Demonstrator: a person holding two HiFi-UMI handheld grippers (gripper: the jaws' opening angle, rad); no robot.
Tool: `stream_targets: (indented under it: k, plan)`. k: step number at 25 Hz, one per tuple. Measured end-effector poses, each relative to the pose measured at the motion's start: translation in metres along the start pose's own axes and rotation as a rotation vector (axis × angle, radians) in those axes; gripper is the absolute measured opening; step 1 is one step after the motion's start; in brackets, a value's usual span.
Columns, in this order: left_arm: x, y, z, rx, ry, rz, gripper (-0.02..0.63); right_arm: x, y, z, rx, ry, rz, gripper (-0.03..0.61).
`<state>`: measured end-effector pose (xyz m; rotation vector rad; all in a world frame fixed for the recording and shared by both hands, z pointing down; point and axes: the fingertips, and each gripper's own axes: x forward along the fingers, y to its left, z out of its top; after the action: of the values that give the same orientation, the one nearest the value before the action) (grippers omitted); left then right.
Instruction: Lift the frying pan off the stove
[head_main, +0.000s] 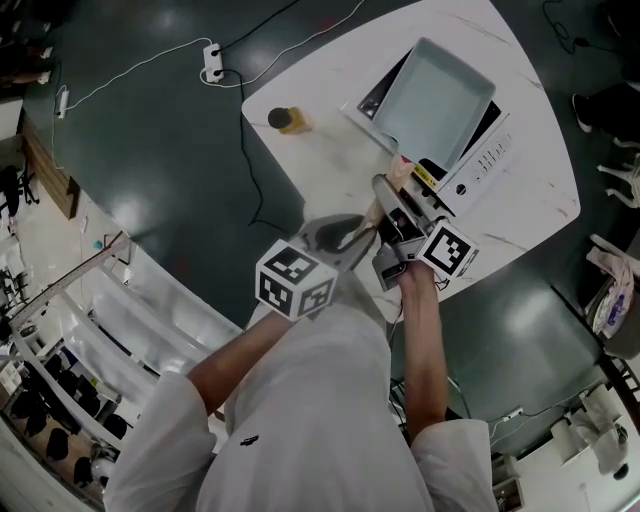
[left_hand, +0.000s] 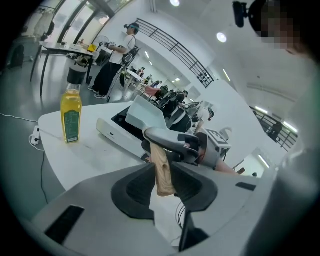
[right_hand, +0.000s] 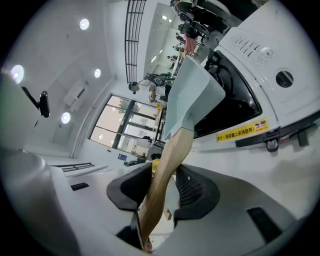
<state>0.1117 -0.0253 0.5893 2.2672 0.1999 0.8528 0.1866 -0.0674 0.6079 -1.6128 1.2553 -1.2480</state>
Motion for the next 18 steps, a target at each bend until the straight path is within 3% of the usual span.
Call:
stream_targets:
  k: [5,18]
  plan:
    - [-0.015,-0.013,0.0,0.013,-0.016,-0.012,0.098,-0.011,0.014,-0.007,-0.007,-0.005,-0.022,0.143]
    - [-0.071,-0.058,0.003,0.105,-0.06,-0.02,0.098,-0.041,0.084,-0.023,-0.064,-0.048,0.039,0.144]
